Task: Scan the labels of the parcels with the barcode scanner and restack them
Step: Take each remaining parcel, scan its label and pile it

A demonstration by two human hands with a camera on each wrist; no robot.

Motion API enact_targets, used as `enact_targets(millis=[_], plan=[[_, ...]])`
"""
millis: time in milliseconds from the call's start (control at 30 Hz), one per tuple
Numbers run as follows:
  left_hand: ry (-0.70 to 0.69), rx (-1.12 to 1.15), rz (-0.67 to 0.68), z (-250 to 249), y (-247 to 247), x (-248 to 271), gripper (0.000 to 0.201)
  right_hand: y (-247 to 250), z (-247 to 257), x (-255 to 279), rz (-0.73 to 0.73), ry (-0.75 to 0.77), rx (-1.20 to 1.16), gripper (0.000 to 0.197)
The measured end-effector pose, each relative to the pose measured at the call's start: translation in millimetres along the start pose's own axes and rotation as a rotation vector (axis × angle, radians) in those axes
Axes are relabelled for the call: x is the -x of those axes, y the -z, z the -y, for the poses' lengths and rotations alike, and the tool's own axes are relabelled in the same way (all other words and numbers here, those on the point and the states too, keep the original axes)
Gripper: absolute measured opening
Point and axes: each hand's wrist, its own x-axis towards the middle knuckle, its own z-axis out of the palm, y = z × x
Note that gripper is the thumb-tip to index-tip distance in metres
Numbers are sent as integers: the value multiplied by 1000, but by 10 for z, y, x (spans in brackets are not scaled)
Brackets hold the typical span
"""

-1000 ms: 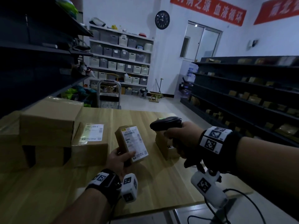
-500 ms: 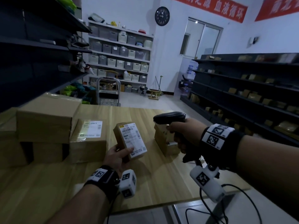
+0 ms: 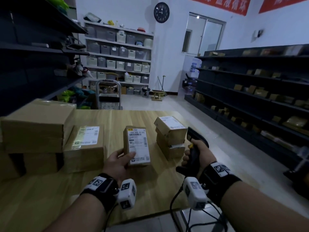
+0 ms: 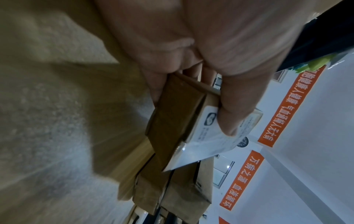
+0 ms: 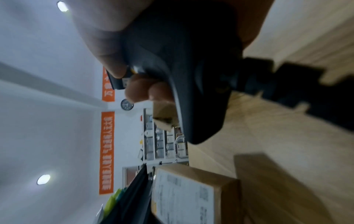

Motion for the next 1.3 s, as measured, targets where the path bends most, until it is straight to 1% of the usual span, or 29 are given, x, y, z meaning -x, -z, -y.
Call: enact_targets(millis=[100, 167, 200, 367, 467, 500, 533, 600, 633, 667, 733, 767, 900, 1000, 1067, 1133, 1233, 1300], plan=[[-22, -49, -15, 12, -47, 40, 47, 184, -211, -123, -84, -41, -73, 40], [-27, -60, -27, 31, -83, 61, 47, 259, -322, -185, -155, -76, -135, 37], [-22, -57, -33, 40, -90, 61, 47, 280, -361, -208, -167, -85, -179, 37], [-1, -37, -60, 65, -77, 26, 50, 342, -432, -287, -145, -91, -348, 41], [9, -59, -126, 91, -76, -17, 61, 365, -457, -353, -129, -84, -375, 41], [15, -84, -138, 85, -102, -33, 62, 375, -464, -372, -132, -80, -381, 40], [30, -116, -142, 62, -141, -46, 59, 376, -466, -384, -127, -80, -383, 39], [67, -202, -158, -14, -274, -68, 45, 393, -466, -399, -114, -91, -391, 39], [77, -251, -168, -39, -352, -92, 41, 398, -469, -403, -109, -95, -397, 40], [80, -310, -182, -55, -431, -128, 45, 399, -463, -397, -102, -100, -406, 40], [66, -427, -205, -61, -575, -213, 59, 396, -457, -376, -88, -105, -416, 40], [61, -473, -210, -49, -645, -253, 62, 396, -454, -367, -83, -109, -419, 40], [74, -625, -248, -3, -871, -402, 59, 385, -435, -348, -75, -127, -435, 39], [83, -631, -215, 40, -973, -480, 59, 378, -412, -349, -75, -136, -432, 38], [65, -685, -180, 74, -1005, -481, 53, 393, -396, -338, -73, -142, -436, 41], [27, -770, -178, 65, -1010, -458, 49, 394, -386, -314, -69, -151, -433, 42], [27, -898, -152, 13, -973, -413, 45, 384, -391, -309, -72, -151, -418, 42], [32, -863, -173, -18, -958, -373, 41, 379, -388, -322, -82, -147, -410, 42]])
